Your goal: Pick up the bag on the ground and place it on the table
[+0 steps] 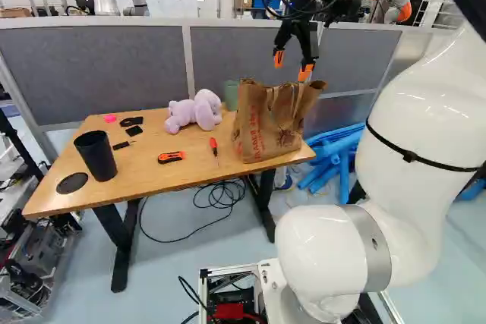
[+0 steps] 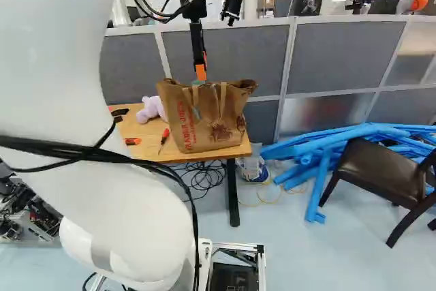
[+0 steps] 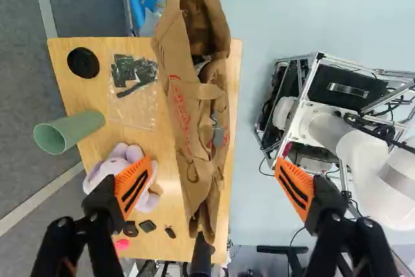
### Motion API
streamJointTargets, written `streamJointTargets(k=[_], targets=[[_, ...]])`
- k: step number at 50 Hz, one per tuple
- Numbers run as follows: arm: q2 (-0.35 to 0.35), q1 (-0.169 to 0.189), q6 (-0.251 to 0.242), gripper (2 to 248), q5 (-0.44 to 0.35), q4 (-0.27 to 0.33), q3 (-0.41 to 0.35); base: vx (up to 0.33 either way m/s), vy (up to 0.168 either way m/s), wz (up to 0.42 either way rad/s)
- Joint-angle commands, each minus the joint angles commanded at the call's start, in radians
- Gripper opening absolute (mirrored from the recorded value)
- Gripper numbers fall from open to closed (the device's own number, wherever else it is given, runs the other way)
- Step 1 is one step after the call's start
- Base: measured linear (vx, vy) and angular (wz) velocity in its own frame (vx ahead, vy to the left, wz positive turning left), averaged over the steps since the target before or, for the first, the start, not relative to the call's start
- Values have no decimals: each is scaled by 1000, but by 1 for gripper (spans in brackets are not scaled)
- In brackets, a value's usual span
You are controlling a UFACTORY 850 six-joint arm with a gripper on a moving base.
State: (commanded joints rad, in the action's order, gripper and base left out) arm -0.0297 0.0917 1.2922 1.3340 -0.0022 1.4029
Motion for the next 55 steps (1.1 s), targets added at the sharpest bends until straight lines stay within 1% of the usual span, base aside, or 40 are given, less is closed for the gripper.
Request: streamJointTargets(k=[55], targets=[[0,0,0,247,0,0,0,-101,-1,8]])
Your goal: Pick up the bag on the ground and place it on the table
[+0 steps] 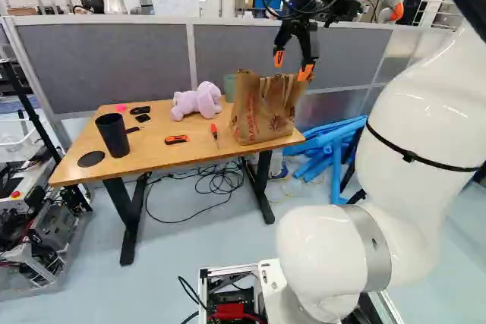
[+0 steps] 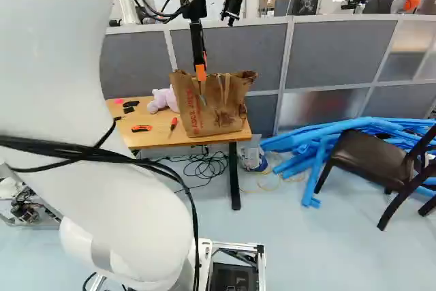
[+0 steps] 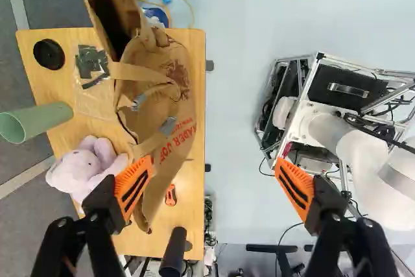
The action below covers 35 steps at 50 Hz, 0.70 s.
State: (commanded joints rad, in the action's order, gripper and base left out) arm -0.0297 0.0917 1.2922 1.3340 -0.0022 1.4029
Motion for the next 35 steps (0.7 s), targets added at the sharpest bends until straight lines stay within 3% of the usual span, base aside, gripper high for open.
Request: streamJointTargets(k=[35], targets=[[0,0,0,247,0,0,0,-110,-1,7]])
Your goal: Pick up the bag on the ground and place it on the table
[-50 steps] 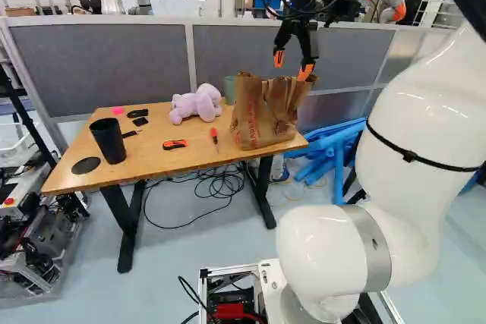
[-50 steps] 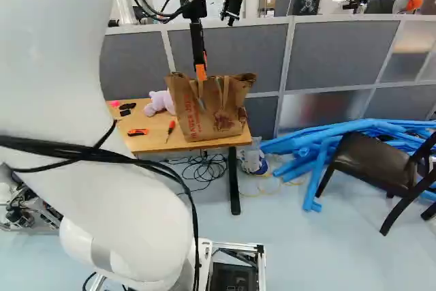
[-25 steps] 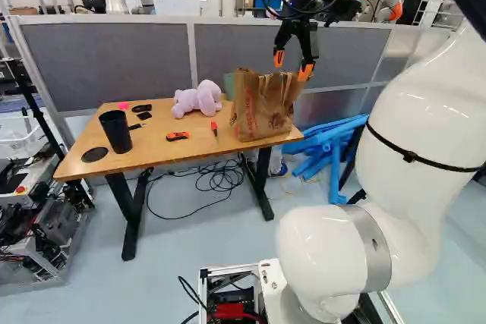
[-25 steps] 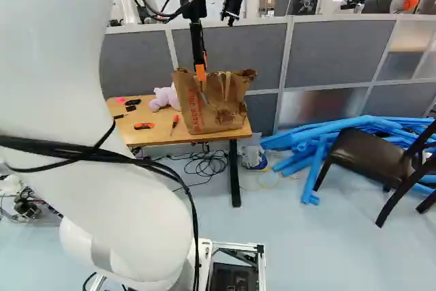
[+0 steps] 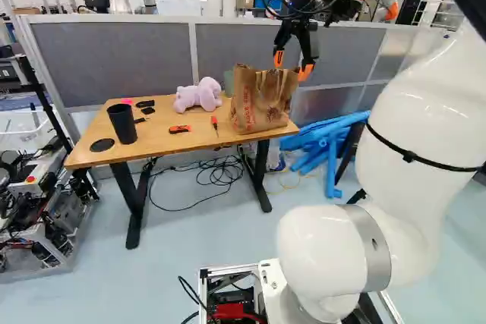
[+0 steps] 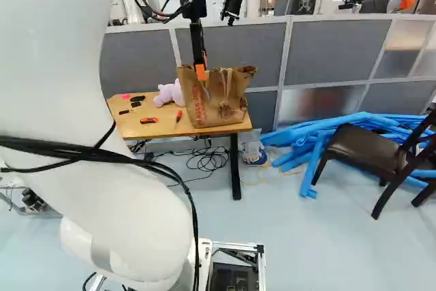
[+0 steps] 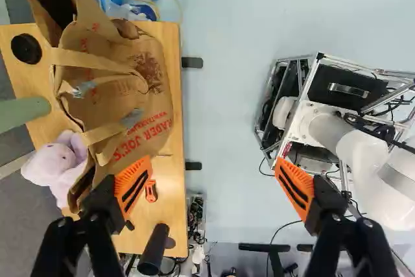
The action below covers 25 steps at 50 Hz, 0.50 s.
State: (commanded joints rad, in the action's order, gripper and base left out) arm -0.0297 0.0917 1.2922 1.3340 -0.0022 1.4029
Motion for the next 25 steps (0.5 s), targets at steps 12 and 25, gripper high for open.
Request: streamJointTargets(k=[12,25], targets=[[0,0,0,247,0,0,0,-26,1,3],[0,0,-1,247,-2,0,-1,0,0,0]])
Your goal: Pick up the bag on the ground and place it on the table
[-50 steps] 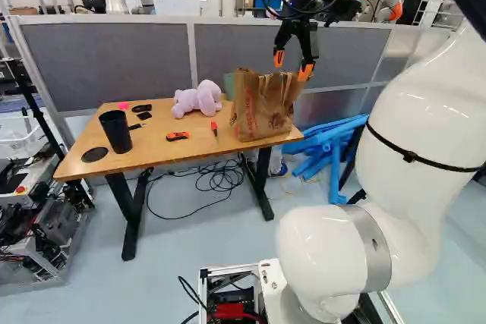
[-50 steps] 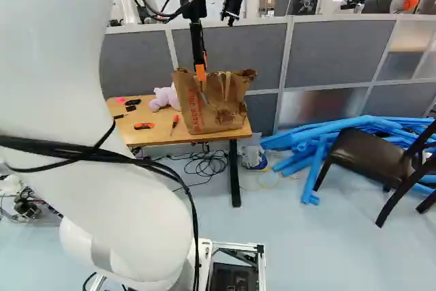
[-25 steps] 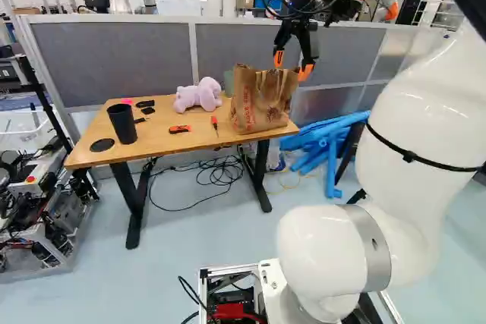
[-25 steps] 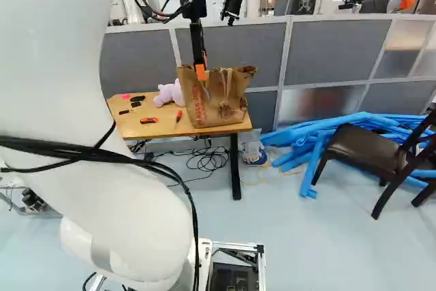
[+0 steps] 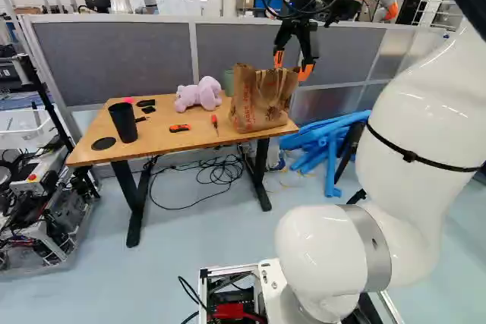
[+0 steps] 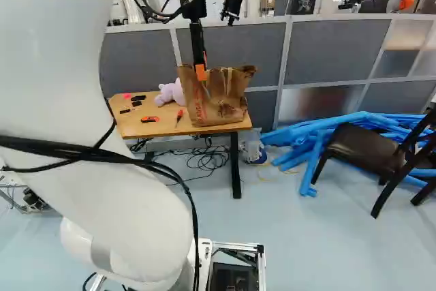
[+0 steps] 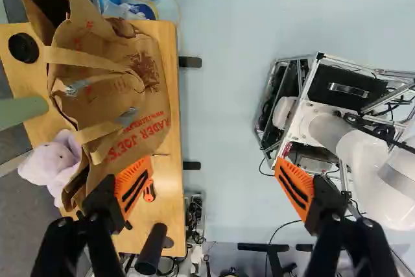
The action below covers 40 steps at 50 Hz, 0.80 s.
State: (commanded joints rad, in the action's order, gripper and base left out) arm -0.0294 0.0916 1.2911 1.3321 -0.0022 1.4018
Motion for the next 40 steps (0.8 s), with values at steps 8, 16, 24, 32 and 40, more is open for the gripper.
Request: streamJointTargets(k=[8,16,24,32,40], targets=[[1,0,-5,247,-9,0,-5,0,0,0],[3,-1,-14,247,-25,0,-15,0,0,0],[7,-2,-28,247,-48,0,-28,0,0,0],[11,-3,-46,247,-78,0,-46,0,0,0],[16,-5,-68,247,-115,0,-69,0,0,0]])
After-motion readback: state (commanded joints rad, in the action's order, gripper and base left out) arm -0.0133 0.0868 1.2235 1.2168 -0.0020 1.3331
